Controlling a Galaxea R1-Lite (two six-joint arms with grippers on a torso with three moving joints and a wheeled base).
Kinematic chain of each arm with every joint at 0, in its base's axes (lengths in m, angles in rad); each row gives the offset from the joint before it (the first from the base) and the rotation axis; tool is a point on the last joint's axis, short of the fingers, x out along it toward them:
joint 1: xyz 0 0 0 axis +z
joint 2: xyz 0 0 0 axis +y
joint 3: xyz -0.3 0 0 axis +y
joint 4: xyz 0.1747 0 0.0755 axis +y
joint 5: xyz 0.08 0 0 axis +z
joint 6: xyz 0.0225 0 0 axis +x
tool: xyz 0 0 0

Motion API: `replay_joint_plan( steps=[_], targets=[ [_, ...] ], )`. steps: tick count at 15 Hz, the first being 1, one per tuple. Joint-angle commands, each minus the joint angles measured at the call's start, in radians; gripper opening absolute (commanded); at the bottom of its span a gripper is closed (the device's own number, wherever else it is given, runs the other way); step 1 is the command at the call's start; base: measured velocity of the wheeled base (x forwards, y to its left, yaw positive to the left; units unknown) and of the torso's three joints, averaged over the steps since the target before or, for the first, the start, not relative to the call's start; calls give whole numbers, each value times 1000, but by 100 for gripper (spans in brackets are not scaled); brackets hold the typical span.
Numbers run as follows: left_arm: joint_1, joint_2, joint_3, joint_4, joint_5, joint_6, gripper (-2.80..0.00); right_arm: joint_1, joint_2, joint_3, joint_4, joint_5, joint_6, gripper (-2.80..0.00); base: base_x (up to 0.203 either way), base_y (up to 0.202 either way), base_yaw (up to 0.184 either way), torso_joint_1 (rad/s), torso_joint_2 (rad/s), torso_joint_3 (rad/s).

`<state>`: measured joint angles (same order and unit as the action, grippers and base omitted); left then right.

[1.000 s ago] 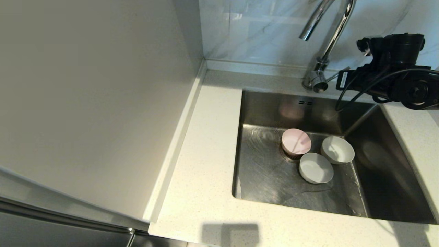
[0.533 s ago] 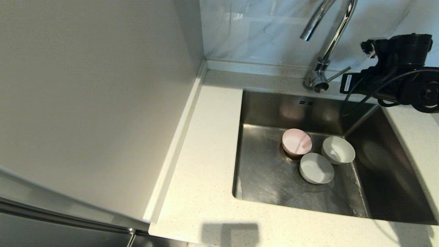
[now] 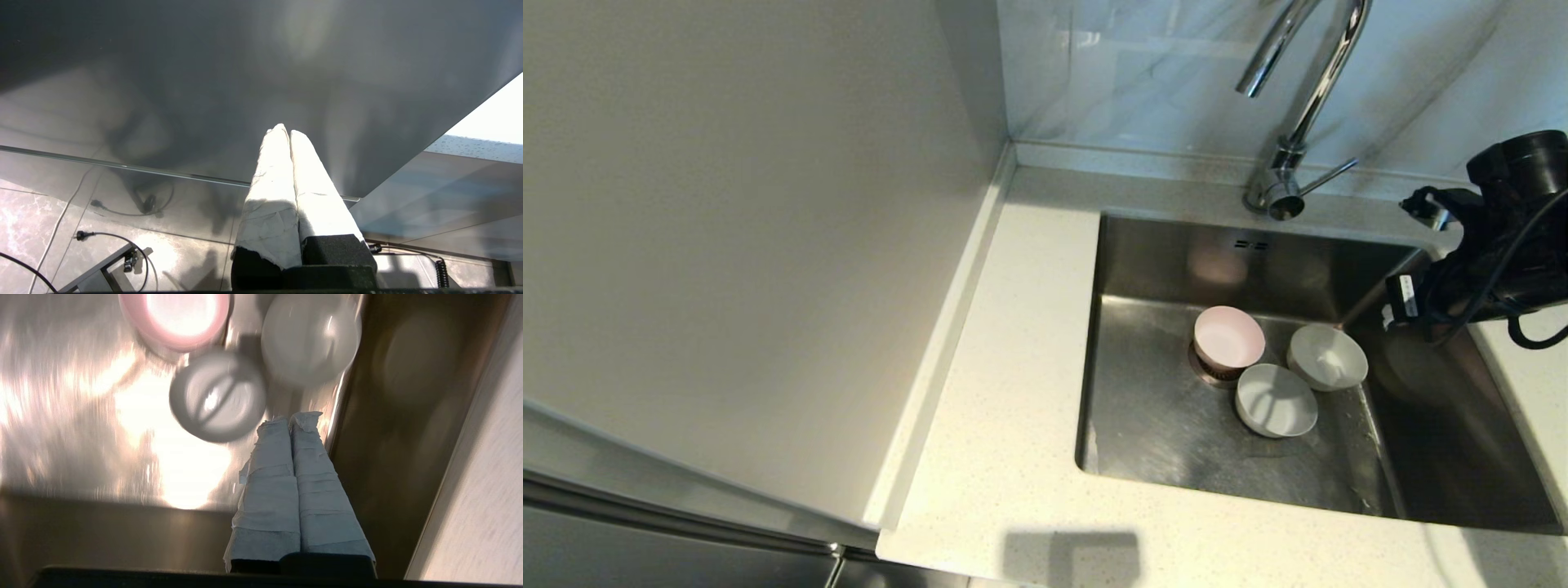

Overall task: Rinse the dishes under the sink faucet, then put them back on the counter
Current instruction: Put a bowl back to the table from the sink

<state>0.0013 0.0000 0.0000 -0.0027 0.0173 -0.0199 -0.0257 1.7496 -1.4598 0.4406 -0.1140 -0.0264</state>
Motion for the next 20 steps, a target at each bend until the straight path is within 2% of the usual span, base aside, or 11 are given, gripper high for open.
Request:
replay_joint_plan(
  steps=[1,5,6,13,16,20],
  targets=[
    [0,-3,0,0,1,0,-280,33,-37,35,6,-1,-1,-280,0,0,0,0,0,0],
    [0,-3,0,0,1,0,-280,83,-31,38,-27,-2,-1,-280,0,0,0,0,0,0],
    [0,-3,0,0,0,0,-280,90,-27,38,-34,-3,-1,0,0,0,0,0,0,0],
    [0,-3,0,0,1,0,-280,173,32,39,-49,1,0,0,0,0,0,0,0,0],
    [0,-3,0,0,1,0,-280,243,65,133,-183,2,-4,0,0,0,0,0,0,0],
    [0,-3,0,0,1,0,-280,286,148,144,-240,2,-9,0,0,0,0,0,0,0]
  ],
)
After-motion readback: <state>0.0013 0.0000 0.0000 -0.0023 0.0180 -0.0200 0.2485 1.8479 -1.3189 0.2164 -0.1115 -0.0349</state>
